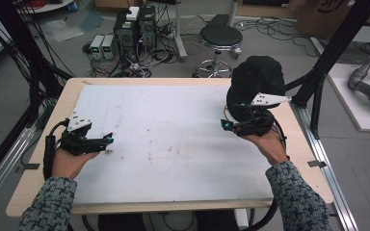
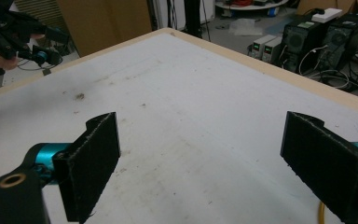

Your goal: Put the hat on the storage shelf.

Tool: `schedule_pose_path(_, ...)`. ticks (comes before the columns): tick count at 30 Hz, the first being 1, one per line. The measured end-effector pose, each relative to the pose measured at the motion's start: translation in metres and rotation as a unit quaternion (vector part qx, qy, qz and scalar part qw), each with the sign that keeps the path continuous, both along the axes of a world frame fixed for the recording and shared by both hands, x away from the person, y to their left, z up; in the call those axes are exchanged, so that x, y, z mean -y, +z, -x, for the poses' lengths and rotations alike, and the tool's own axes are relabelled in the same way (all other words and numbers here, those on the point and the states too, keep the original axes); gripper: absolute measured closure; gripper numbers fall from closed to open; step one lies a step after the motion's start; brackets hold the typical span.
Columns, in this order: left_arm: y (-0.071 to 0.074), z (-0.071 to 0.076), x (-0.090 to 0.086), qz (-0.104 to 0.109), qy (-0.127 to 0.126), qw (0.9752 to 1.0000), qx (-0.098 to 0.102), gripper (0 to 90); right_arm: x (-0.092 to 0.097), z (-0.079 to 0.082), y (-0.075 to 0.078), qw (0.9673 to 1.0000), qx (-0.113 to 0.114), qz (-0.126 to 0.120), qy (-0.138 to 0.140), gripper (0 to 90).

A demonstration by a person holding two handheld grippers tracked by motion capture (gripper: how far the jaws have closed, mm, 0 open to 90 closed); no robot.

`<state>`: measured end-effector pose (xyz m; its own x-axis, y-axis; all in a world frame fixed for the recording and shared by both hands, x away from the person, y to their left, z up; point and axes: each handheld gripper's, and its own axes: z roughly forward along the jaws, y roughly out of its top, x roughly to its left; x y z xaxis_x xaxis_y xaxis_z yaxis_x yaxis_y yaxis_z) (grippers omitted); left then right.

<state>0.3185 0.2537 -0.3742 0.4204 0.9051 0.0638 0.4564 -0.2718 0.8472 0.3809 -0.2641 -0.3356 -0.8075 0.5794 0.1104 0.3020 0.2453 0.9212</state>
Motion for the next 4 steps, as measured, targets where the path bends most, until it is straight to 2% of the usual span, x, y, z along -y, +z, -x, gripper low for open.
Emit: schedule_pose_path(4, 0.0003, 0.0002, -0.0012, 0.0, 0.001, 1.0, 0.001, 17.0, -0.0014, 0.0015, 0.0005, 1.0, 0.0, -0.002, 0.005, 11.7)
